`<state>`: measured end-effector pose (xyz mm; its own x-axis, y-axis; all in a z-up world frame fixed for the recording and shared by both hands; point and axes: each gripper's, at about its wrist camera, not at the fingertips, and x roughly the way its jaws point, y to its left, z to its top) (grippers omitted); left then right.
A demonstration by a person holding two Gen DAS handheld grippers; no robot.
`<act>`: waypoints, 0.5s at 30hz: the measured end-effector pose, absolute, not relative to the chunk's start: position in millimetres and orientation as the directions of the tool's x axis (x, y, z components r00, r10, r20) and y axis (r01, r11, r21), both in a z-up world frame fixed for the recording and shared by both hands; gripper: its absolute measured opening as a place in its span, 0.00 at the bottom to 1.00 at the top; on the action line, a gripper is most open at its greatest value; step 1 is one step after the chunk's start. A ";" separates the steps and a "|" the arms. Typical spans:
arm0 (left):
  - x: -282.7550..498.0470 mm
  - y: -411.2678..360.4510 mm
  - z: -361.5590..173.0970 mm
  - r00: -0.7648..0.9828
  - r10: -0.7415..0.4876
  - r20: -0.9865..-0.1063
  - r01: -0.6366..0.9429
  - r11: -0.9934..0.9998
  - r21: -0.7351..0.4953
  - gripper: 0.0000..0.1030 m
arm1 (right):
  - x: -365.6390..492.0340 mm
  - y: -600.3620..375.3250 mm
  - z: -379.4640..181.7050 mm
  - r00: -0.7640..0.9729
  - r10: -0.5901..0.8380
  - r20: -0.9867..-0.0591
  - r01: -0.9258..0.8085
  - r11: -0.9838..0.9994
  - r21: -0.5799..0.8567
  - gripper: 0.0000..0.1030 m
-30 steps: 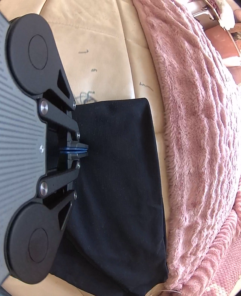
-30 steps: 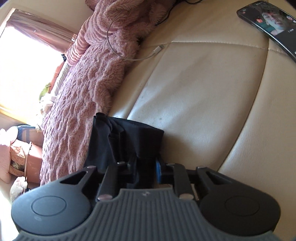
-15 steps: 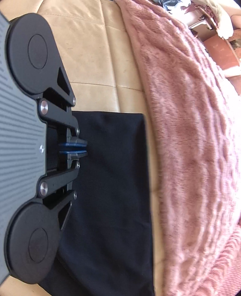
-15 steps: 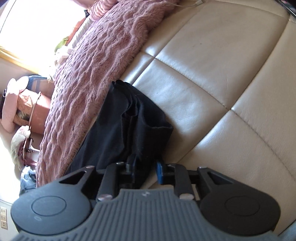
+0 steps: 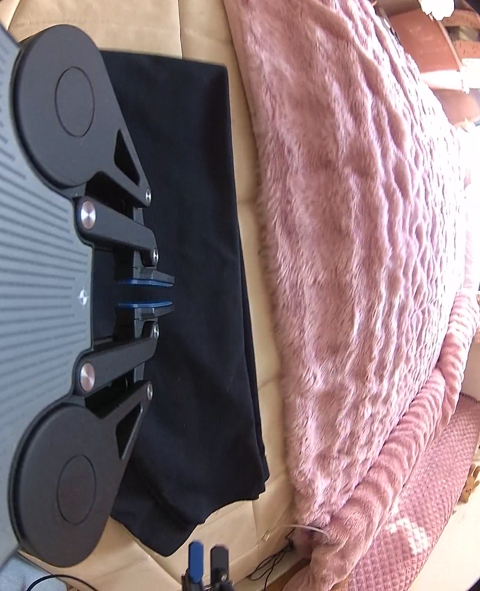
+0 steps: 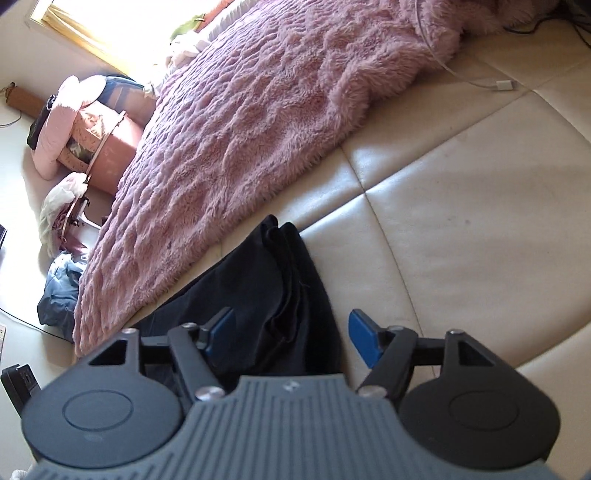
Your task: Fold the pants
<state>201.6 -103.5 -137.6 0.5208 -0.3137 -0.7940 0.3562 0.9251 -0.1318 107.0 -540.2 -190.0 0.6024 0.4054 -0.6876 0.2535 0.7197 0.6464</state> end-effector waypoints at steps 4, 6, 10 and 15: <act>202.1 -113.4 -147.3 0.494 -0.318 -0.809 0.375 0.918 -0.132 0.08 | 130.0 -549.0 -204.1 0.573 0.444 -0.689 0.240 0.713 0.659 0.63; 203.8 -113.2 -153.1 0.478 -0.312 -0.821 0.367 0.920 -0.136 0.08 | 139.0 -552.1 -215.6 0.551 0.475 -0.687 0.257 0.686 0.680 0.63; 205.2 -110.4 -162.2 0.457 -0.306 -0.835 0.357 0.923 -0.143 0.08 | 150.1 -552.4 -228.6 0.532 0.531 -0.660 0.259 0.640 0.724 0.63; 206.0 -107.9 -165.7 0.456 -0.313 -0.833 0.349 0.924 -0.157 0.08 | 165.3 -550.5 -234.0 0.489 0.576 -0.655 0.240 0.633 0.736 0.60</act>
